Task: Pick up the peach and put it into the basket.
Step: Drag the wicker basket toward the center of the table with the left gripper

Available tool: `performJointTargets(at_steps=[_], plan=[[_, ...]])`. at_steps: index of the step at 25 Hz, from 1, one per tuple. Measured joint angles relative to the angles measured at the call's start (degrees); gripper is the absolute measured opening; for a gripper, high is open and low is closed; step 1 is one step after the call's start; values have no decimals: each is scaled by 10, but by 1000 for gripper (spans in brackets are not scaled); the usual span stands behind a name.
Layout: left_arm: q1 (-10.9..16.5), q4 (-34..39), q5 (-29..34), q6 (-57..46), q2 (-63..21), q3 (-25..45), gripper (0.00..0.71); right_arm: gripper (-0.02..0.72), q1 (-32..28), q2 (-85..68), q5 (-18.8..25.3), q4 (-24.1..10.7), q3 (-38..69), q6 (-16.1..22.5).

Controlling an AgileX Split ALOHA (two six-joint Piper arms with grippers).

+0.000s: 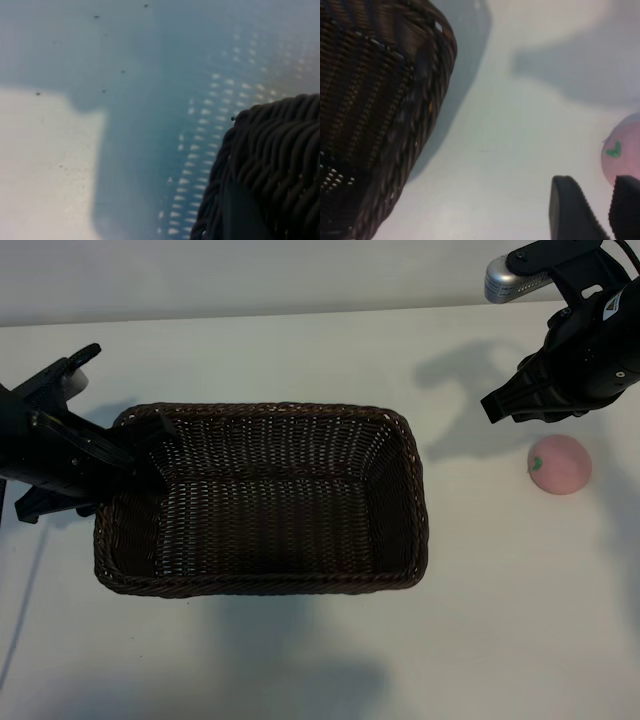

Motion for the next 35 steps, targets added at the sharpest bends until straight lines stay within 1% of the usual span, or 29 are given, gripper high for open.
performJointTargets(at_steps=[6,8,11,15,17,24,28,35], plan=[[0,-12,-3,11,-13,0,330,253,0,0,-1,1,0,0],[0,-27,-6,22,-19,0,330,253,0,0,-1,1,0,0],[0,-67,-9,54,-25,0,330,253,0,0,-2,1,0,0],[0,-148,-17,126,-26,1,330,253,0,0,-2,1,0,1],[0,-171,-18,152,-26,-4,330,253,0,0,-2,1,0,1],[0,-165,-6,166,-20,-74,330,253,0,0,0,1,0,1],[0,-158,13,158,19,-117,330,253,0,0,0,0,0,1],[0,-155,9,142,85,-157,330,253,0,0,0,0,0,1]])
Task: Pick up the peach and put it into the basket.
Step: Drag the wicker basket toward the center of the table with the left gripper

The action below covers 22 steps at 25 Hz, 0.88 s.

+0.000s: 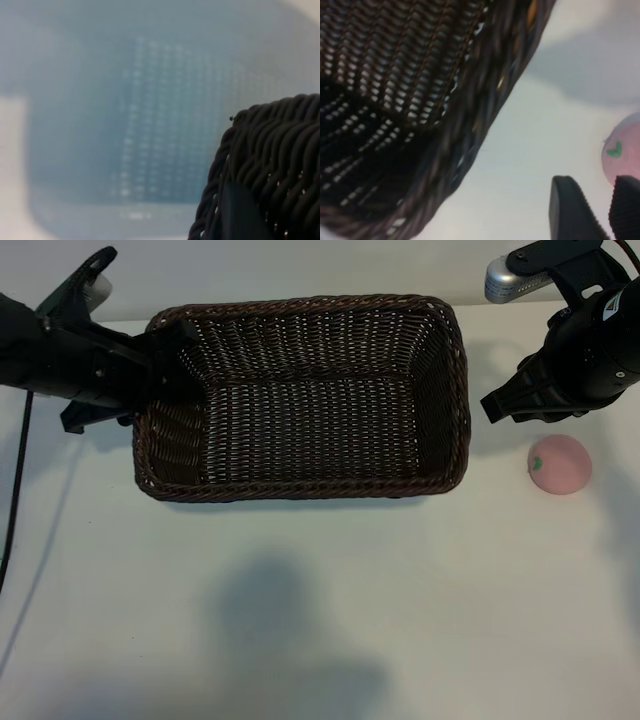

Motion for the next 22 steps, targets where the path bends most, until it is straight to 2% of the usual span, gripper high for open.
performJointTargets(at_steps=[15,22], plan=[[-21,0,-1,-15,114,-99,330,254,0,0,0,0,0,0],[-47,0,-5,-23,150,-120,330,254,0,0,0,0,0,0]])
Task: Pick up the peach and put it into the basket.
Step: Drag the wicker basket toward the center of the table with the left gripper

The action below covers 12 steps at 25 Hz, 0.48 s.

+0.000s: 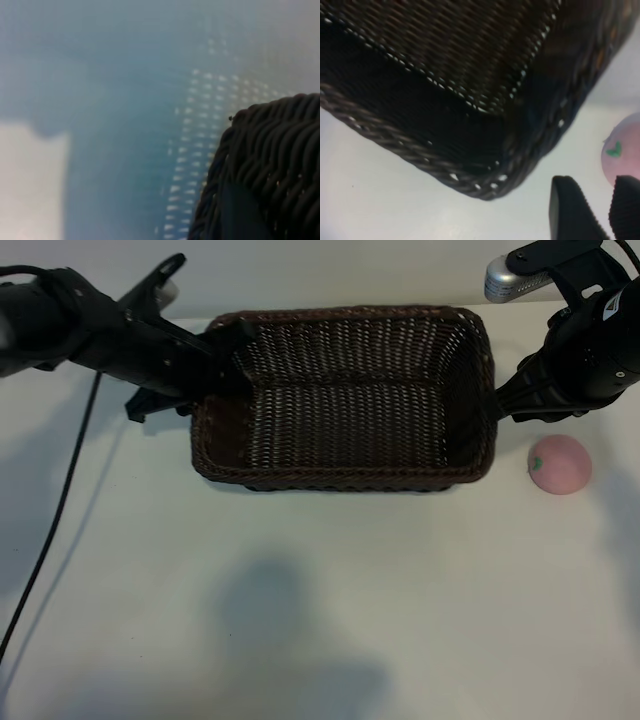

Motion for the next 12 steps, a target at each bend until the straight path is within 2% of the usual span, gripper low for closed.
performJointTargets(at_steps=[12], plan=[[-9,1,0,-22,33,-8,330,255,0,0,0,-1,0,0]])
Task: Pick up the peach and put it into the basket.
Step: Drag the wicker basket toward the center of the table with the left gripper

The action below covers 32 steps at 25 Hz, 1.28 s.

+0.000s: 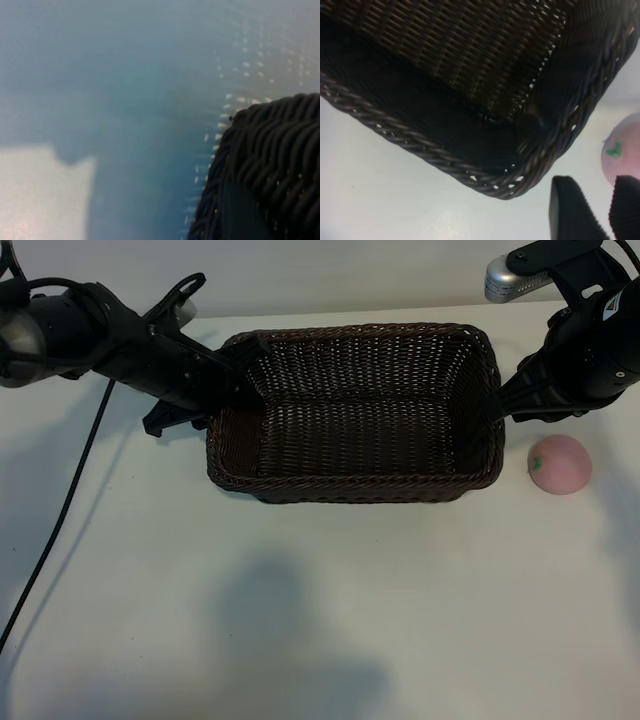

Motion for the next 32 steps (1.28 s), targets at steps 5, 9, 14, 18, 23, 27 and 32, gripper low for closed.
performJointTargets(at_steps=[5,9,14,18,23,27,32], plan=[[0,0,2,-2,1,0,330,255,0,0,0,0,0,0],[0,-1,2,-2,1,0,330,255,0,0,0,0,0,0],[0,-1,8,-2,1,0,340,255,0,0,0,0,0,0],[0,-9,14,-5,-1,-1,465,255,0,0,0,0,0,0],[0,-2,20,-7,-21,-10,602,255,0,0,0,0,0,0],[0,52,36,-27,-43,-22,612,255,0,0,0,0,0,0],[0,160,113,-73,-62,-54,612,255,0,0,0,0,0,0]])
